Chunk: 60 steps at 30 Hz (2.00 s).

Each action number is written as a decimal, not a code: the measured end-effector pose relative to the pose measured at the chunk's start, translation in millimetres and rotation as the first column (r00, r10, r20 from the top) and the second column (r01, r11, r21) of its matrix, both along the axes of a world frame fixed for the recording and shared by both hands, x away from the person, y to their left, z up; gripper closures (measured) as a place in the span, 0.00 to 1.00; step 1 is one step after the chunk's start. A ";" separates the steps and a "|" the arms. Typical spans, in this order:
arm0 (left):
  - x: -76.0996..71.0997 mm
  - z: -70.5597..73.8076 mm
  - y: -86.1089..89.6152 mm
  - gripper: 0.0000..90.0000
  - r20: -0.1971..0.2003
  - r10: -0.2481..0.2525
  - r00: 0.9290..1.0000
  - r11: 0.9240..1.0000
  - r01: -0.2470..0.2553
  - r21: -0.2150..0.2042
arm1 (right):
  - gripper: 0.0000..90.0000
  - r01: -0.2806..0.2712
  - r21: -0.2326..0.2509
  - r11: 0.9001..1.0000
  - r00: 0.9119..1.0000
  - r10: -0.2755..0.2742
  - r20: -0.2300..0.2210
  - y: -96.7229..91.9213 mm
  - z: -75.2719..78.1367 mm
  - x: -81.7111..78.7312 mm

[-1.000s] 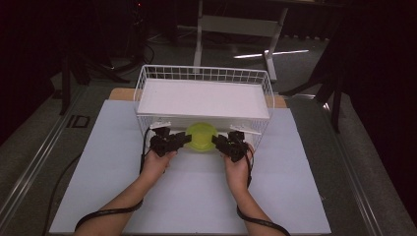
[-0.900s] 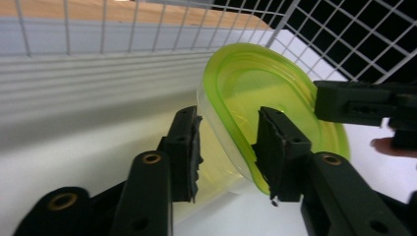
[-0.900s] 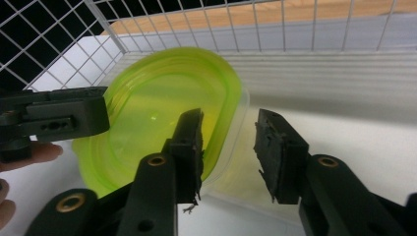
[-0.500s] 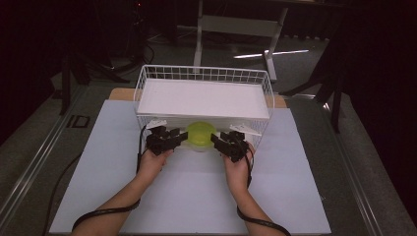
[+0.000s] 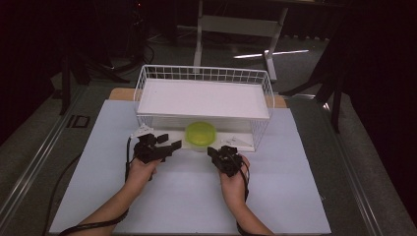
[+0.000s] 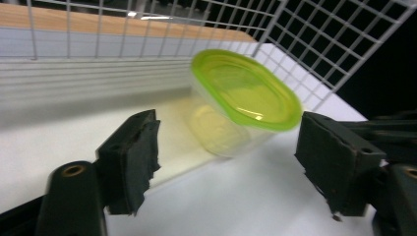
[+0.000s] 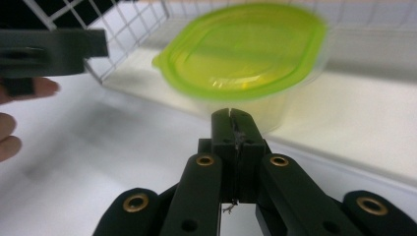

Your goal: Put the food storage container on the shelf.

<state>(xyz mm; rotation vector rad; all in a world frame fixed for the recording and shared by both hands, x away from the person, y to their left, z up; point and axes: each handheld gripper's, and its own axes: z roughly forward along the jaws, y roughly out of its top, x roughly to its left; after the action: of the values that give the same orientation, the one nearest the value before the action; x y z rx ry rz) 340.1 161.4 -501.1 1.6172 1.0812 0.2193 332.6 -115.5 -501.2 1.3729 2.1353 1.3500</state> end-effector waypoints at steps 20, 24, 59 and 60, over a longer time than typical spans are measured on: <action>-25.1 -17.8 10.6 0.01 0.057 0.051 0.997 0.997 -0.054 0.062 | 1.00 0.043 -0.032 0.999 0.998 -0.045 -0.047 30.2 -14.9 32.1; -25.0 -18.4 9.0 0.01 0.059 0.031 0.998 0.998 -0.034 0.056 | 1.00 0.057 -0.038 0.998 0.997 -0.059 -0.047 32.9 -13.9 40.7; -50.9 14.1 -9.9 0.01 0.176 -0.237 0.955 0.971 0.228 0.071 | 0.19 -0.159 0.020 0.987 0.984 0.157 0.086 -11.1 20.8 -9.7; -51.7 14.6 -9.7 0.01 0.176 -0.239 0.955 0.971 0.230 0.072 | 0.20 -0.161 0.010 0.987 0.983 0.159 0.094 -14.3 22.2 -13.3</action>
<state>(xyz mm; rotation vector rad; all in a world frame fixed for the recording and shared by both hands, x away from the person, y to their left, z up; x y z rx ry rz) 288.4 151.7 -486.5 1.7190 0.7403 0.2345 319.3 -129.7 -479.1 1.1410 2.2165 1.4637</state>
